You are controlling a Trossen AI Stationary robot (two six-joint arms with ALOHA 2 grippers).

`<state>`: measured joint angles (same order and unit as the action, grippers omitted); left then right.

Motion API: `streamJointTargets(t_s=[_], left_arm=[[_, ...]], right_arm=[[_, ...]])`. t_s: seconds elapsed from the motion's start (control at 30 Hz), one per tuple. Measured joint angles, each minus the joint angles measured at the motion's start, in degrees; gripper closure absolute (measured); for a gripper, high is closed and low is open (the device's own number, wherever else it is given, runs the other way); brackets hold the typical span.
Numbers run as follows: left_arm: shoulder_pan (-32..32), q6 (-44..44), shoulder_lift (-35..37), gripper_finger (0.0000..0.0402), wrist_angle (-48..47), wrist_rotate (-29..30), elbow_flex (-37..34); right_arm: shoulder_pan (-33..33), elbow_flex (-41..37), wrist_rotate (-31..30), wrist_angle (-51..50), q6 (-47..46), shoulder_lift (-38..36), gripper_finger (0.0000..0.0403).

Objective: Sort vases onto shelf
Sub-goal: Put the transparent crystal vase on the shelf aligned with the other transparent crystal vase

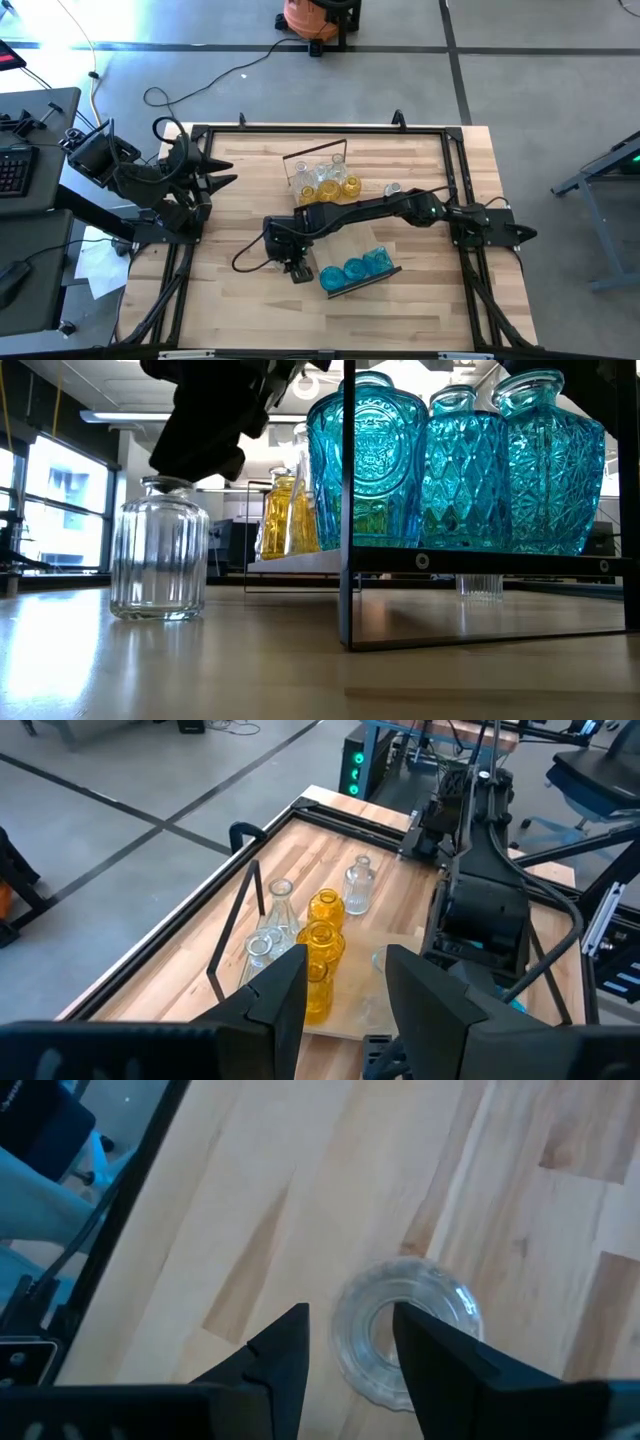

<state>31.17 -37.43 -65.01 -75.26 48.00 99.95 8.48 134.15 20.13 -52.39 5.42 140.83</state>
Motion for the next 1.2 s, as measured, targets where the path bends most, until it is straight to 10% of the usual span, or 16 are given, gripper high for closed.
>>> streamJointTargets(t_s=[1.2], left_arm=[[0.01,-0.92,0.0,0.0275,0.1,-0.52,-0.01]], right_arm=[[-0.37,0.24,-6.0,-7.55,-0.86,2.04,0.0258]])
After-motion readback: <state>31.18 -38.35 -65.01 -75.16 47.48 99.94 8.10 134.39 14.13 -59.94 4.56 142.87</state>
